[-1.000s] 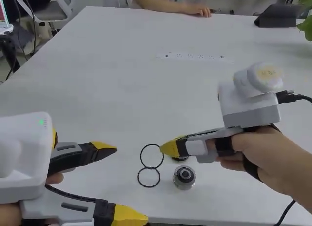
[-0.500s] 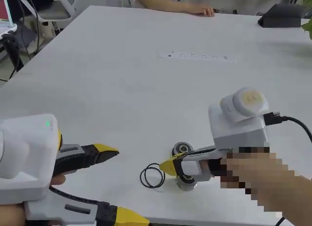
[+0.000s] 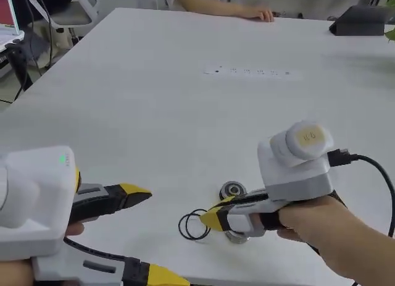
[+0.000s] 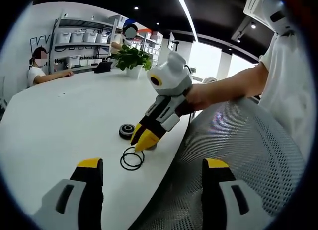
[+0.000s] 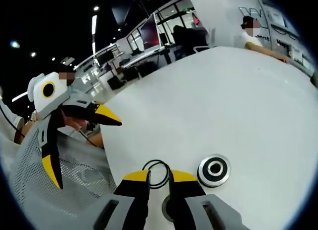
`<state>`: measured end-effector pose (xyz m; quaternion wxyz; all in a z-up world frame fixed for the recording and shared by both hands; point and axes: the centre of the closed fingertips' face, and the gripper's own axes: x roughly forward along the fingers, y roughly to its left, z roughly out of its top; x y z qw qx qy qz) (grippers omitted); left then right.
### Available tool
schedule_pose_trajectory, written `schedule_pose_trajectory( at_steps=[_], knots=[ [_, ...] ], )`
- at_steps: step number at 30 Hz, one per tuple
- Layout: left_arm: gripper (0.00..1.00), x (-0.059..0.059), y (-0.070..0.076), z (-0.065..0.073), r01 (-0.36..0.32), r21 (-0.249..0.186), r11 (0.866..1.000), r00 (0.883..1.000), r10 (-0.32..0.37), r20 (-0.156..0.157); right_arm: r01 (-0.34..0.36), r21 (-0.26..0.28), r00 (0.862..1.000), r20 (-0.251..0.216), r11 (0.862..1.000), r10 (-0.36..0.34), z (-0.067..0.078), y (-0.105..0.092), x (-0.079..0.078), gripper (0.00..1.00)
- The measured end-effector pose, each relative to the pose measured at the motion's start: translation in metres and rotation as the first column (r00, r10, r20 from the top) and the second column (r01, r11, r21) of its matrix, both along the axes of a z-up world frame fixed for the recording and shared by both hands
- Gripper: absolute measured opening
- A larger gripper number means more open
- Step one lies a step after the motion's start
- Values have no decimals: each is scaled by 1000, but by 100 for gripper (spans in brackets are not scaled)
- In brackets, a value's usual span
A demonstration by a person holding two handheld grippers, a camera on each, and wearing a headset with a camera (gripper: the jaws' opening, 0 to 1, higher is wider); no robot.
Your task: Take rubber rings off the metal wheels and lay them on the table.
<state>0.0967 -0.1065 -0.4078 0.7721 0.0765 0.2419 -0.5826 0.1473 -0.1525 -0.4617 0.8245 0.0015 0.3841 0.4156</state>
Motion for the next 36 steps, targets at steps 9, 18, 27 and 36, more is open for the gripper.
schedule_pose_trajectory(
  at_steps=[9,18,27,36],
  knots=[
    [80,-3,-1,-2,22,17,1000,1000,-22,2,59,33,996,59,998,-61,20,-14,15,15],
    [80,-3,-1,-4,31,26,999,1000,-31,-1,142,88,985,83,986,-150,34,-33,31,15],
    [80,-2,0,-4,37,27,999,999,-37,0,229,138,968,69,964,-240,39,-55,44,13],
    [80,5,-1,9,51,25,998,998,-52,24,286,183,950,75,941,-303,50,-67,50,13]
  ],
)
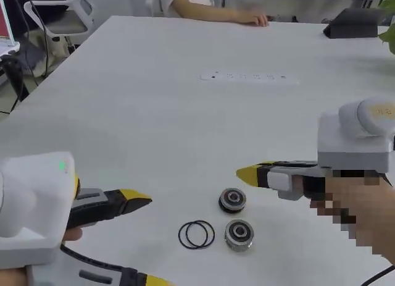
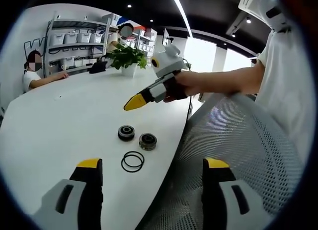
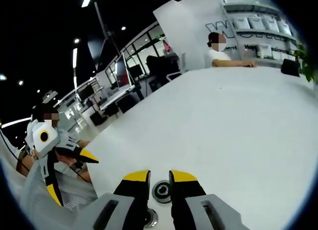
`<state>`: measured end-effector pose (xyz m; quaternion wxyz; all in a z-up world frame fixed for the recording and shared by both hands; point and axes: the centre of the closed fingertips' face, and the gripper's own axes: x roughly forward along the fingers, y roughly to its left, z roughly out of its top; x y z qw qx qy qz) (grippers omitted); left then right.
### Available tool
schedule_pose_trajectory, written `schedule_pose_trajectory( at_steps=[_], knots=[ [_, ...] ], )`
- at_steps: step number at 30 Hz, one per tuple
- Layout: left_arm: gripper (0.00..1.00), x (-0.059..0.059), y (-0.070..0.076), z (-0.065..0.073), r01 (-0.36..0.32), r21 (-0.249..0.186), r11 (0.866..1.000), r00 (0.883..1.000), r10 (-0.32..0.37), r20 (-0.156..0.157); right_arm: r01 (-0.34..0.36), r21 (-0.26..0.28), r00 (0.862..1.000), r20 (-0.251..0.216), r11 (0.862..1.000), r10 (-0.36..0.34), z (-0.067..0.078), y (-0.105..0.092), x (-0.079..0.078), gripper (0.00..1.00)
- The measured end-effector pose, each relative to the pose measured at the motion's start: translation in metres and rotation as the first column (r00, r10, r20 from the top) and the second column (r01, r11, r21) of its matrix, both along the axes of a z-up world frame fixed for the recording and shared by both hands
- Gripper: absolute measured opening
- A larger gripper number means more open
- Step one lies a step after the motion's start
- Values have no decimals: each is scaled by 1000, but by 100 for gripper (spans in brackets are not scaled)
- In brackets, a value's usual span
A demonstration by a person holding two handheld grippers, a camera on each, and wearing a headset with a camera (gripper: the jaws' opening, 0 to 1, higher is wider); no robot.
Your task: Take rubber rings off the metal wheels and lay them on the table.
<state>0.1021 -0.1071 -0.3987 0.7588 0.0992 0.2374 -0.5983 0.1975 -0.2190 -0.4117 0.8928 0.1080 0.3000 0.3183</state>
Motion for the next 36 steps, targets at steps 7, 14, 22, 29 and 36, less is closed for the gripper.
schedule_pose_trajectory(
  at_steps=[7,14,22,29,36],
  knots=[
    [80,21,-8,19,18,10,1000,998,-18,60,19,14,1000,6,1000,-19,3,-2,1,12],
    [79,42,-32,43,82,13,997,988,-83,128,18,14,1000,-1,1000,-18,1,-1,1,11],
    [79,66,-69,64,134,-17,991,978,-129,164,26,17,1000,-4,1000,-26,0,-4,2,9],
    [78,81,-105,67,162,-65,985,976,-150,158,38,13,999,-19,999,-37,-6,-9,3,8],
    [75,89,-119,38,181,-37,983,972,-173,156,55,2,998,-38,998,-55,-14,-18,6,7]
  ],
)
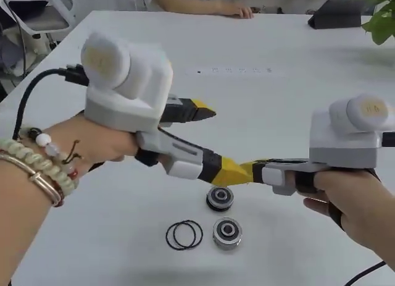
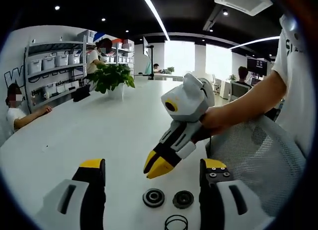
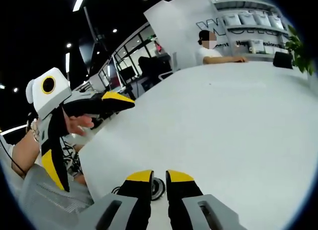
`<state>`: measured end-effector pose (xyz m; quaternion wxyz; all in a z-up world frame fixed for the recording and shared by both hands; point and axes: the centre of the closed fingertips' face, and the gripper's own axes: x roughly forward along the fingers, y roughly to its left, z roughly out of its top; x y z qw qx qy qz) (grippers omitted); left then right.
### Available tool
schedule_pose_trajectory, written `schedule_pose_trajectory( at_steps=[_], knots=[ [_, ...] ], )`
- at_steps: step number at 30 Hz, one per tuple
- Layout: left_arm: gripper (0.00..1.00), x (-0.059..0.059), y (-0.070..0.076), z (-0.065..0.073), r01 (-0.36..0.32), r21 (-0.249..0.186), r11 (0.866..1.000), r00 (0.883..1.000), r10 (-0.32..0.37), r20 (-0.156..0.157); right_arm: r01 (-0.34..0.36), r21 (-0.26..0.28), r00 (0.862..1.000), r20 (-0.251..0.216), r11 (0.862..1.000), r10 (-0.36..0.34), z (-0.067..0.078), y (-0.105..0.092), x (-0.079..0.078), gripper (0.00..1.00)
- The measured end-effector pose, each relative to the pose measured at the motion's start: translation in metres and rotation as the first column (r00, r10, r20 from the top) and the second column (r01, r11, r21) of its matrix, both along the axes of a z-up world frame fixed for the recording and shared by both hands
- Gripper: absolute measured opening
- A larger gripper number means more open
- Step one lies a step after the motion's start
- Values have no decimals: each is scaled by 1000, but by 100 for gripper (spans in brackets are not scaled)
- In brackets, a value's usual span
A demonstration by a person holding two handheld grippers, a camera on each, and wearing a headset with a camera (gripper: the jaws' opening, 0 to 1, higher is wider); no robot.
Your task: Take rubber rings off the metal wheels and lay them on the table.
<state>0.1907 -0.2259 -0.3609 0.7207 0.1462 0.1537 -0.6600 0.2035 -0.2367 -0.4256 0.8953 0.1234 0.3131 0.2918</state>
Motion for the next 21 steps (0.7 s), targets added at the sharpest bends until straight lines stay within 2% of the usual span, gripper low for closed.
schedule_pose_trajectory(
  at_steps=[3,7,9,10,13,16,18,21],
  knots=[
    [73,3,3,-13,-8,2,1000,1000,8,-5,8,-1,1000,-4,1000,-8,-2,-3,1,7],
    [64,4,8,-28,-20,-13,1000,1000,20,-14,9,-13,1000,-18,1000,-10,-7,-6,1,8],
    [59,4,8,-38,-32,-17,999,999,31,-30,7,-21,1000,-27,1000,-8,-10,-7,0,8],
    [57,2,8,-43,-29,-14,999,999,29,-30,2,-29,999,-31,1000,-3,-12,-7,0,8],
    [47,1,6,-53,-14,13,1000,1000,14,-1,-13,-51,999,-41,999,11,-17,-8,-2,8],
    [37,0,5,-60,-17,18,1000,1000,17,0,-34,-94,998,-55,995,29,-24,-10,-5,6],
    [34,-1,4,-65,-14,25,1000,1000,14,-4,-52,-123,997,-63,991,44,-28,-11,-7,6],
    [28,-2,8,-77,-7,63,998,1000,7,-1,-76,-145,995,-68,987,67,-31,-8,-9,7]
  ],
)
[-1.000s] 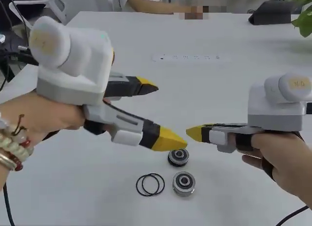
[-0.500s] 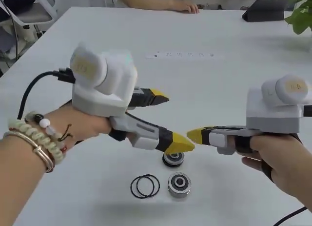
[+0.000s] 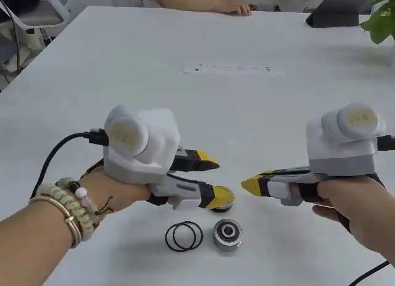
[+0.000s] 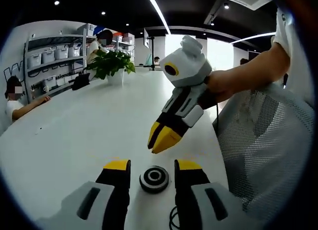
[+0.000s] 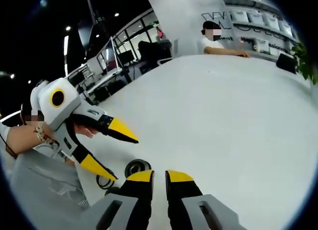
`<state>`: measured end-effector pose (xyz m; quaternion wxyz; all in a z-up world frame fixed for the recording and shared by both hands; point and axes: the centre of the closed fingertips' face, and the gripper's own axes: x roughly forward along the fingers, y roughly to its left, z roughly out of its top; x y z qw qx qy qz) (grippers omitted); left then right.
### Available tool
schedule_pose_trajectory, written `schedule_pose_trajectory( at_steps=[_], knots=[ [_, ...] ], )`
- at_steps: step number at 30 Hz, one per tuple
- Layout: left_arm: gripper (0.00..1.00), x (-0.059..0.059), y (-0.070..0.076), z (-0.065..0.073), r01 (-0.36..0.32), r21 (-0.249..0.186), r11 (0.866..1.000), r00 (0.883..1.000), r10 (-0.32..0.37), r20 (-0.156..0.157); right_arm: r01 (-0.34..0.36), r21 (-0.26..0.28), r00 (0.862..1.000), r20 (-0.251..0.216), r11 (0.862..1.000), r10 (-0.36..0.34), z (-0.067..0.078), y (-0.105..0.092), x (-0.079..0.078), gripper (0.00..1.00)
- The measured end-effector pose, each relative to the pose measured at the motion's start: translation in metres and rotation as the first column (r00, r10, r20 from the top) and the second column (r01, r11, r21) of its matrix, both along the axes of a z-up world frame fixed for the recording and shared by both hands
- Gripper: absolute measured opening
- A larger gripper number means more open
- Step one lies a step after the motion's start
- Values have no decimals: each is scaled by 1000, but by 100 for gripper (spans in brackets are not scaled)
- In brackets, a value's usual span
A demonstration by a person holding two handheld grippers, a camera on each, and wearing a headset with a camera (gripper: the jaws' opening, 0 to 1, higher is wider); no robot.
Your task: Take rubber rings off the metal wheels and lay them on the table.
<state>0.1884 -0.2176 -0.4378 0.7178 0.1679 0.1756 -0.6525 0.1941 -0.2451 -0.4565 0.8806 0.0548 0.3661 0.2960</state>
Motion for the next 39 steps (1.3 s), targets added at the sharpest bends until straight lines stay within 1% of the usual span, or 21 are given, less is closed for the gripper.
schedule_pose_trajectory(
  at_steps=[2,3,4,5,6,9,12,13,16,17,18,21,22,24,25,28,30,31,32,36,39],
  knots=[
    [22,1,2,-5,-4,8,1000,1000,4,-6,-18,-11,1000,-4,1000,17,-3,1,-2,7],
    [17,2,3,-7,-9,14,1000,1000,10,-12,-28,-16,1000,-7,999,28,-4,2,-3,7],
    [15,2,3,-8,-14,14,1000,1000,14,-20,-34,-21,999,-11,999,34,-5,2,-4,7],
    [14,2,3,-9,-19,9,1000,999,20,-33,-47,-32,999,-13,998,46,-7,3,-5,7],
    [15,2,3,-9,-22,6,1000,999,22,-39,-53,-37,999,-14,998,53,-7,4,-5,8],
    [14,1,1,-11,-22,5,1000,999,22,-46,-72,-44,997,-20,996,71,-9,5,-8,8],
    [14,-1,2,-18,-17,29,999,999,18,-48,-88,-46,996,-27,995,87,-10,7,-11,8],
    [14,-2,2,-20,-16,34,999,998,18,-53,-97,-52,995,-32,994,96,-12,8,-12,8],
    [12,-2,3,-22,-21,41,999,998,23,-50,-122,-68,992,-43,990,120,-15,10,-15,7],
    [11,-1,2,-21,-27,34,999,998,29,-51,-146,-74,989,-47,986,143,-17,12,-18,8],
    [11,-1,2,-22,-30,37,999,998,32,-57,-163,-75,986,-50,984,159,-18,14,-19,8],
    [9,0,2,-21,-35,36,999,998,37,-51,-195,-80,980,-49,978,191,-19,19,-22,10],
    [9,1,2,-21,-38,37,999,998,39,-46,-199,-82,980,-46,977,196,-19,20,-22,10],
    [9,-1,2,-20,-35,35,999,998,37,-46,-208,-86,978,-43,974,205,-20,21,-22,13],
    [9,0,2,-21,-31,36,999,999,32,-33,-210,-90,978,-39,974,207,-20,22,-22,13],
    [9,-1,1,-21,-27,40,999,999,28,-21,-218,-95,976,-33,971,216,-21,24,-22,16],
    [9,-1,2,-21,-21,46,999,1000,21,-8,-227,-95,974,-30,969,225,-23,28,-24,18],
    [8,-1,2,-21,-16,47,999,1000,17,-6,-222,-97,975,-25,970,220,-23,29,-23,19],
    [7,-3,0,-20,-16,44,999,1000,16,-8,-227,-105,974,-11,968,227,-22,29,-22,19],
    [7,-4,2,-19,-12,51,999,1000,12,-5,-220,-109,975,4,969,222,-22,29,-20,24],
    [7,-4,2,-20,-13,51,999,1000,13,-4,-221,-120,974,20,968,225,-22,30,-18,25]
  ],
)
